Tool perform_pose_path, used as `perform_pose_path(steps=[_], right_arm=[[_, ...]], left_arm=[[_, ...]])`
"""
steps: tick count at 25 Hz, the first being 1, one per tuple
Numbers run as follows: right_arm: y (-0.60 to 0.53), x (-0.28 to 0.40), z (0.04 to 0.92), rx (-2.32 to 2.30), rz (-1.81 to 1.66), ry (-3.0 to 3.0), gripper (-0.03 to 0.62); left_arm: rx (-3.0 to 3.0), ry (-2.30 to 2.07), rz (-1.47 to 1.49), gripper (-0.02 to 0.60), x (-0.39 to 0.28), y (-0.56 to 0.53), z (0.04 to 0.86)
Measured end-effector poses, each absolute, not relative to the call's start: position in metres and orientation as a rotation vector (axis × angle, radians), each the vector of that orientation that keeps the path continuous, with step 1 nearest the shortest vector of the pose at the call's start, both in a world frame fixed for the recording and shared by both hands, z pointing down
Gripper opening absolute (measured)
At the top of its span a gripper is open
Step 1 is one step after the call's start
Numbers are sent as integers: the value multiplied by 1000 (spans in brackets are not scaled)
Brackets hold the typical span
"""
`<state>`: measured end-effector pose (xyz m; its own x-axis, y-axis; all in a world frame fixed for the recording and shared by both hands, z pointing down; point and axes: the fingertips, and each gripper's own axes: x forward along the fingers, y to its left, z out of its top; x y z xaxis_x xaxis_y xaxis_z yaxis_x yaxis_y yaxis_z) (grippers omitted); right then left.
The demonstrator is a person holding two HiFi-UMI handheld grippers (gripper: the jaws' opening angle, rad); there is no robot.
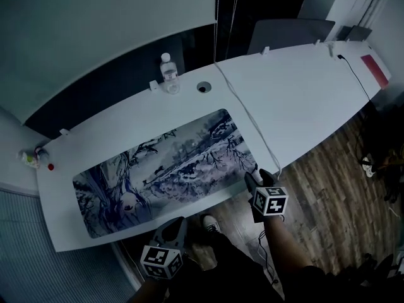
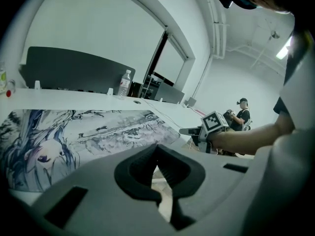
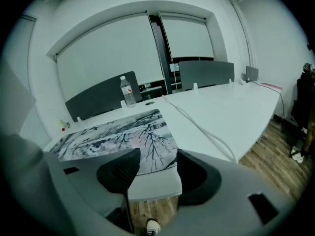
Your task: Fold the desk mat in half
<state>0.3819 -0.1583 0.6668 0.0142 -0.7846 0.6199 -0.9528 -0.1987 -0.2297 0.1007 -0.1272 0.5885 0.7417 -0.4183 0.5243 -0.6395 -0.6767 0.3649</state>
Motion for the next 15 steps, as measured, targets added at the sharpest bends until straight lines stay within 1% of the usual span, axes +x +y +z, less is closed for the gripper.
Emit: perform_pose_path(steps=[10, 15], right_arm=[[-180, 403, 695, 1995, 984, -1729, 250], [-181, 401, 699, 1944, 896, -1683, 252]], left_arm=[[2357, -845, 551, 6, 105, -135, 601], [2347, -861, 536, 6, 111, -143, 599]])
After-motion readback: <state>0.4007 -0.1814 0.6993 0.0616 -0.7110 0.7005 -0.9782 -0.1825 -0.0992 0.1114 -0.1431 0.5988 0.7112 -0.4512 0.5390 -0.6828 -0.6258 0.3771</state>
